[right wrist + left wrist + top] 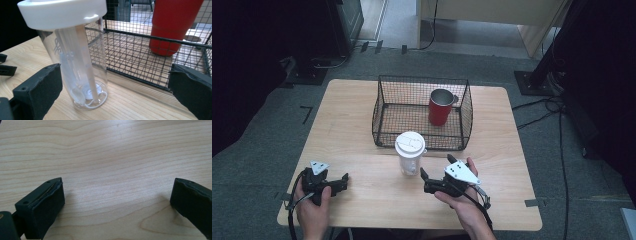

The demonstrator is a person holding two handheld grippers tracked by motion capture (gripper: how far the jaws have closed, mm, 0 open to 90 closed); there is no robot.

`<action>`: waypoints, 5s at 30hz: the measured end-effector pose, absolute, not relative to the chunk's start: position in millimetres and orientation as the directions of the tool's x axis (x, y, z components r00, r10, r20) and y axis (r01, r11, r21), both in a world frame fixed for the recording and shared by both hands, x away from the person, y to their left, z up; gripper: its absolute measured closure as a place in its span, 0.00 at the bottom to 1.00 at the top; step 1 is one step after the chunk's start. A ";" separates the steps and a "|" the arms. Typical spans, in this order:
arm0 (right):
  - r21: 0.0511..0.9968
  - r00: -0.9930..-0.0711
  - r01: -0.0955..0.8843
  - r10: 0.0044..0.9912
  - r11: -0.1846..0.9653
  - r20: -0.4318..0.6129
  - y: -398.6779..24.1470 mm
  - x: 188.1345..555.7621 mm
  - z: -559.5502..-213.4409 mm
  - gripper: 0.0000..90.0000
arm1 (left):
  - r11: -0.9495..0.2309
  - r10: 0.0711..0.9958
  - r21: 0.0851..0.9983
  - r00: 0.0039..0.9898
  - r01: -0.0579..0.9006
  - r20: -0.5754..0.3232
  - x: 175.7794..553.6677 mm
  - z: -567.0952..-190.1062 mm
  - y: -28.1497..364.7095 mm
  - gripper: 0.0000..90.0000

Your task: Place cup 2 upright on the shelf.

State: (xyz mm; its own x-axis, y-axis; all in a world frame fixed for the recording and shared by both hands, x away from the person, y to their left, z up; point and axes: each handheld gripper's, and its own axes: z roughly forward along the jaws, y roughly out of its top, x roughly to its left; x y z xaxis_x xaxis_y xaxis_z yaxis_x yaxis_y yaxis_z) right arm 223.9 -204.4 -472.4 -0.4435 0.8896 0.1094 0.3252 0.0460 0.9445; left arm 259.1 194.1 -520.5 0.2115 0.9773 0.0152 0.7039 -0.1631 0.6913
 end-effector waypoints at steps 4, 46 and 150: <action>0.943 -0.454 0.328 0.884 0.051 0.110 -199.6 224.2 -473.7 0.00 | -0.163 0.977 0.691 0.211 0.704 0.015 259.1 -520.5 194.1 0.00; 0.940 -0.480 0.334 0.870 0.065 0.111 -146.5 259.6 -473.8 0.03 | -0.164 0.977 0.691 0.212 0.704 0.016 259.1 -520.5 194.3 0.00; 0.993 -0.401 0.116 0.916 0.024 0.025 -94.0 403.5 -389.4 0.18 | -0.165 0.977 0.691 0.213 0.704 0.016 259.7 -520.3 193.5 0.00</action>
State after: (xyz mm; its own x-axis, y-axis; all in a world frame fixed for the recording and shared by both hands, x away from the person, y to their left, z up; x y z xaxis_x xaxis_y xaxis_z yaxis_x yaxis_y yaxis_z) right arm 403.5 -94.0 -389.4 -0.4008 0.9158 0.0249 0.1155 0.0236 0.9930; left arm 259.7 193.5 -520.3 0.2133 0.9769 0.0157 0.7038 -0.1648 0.6910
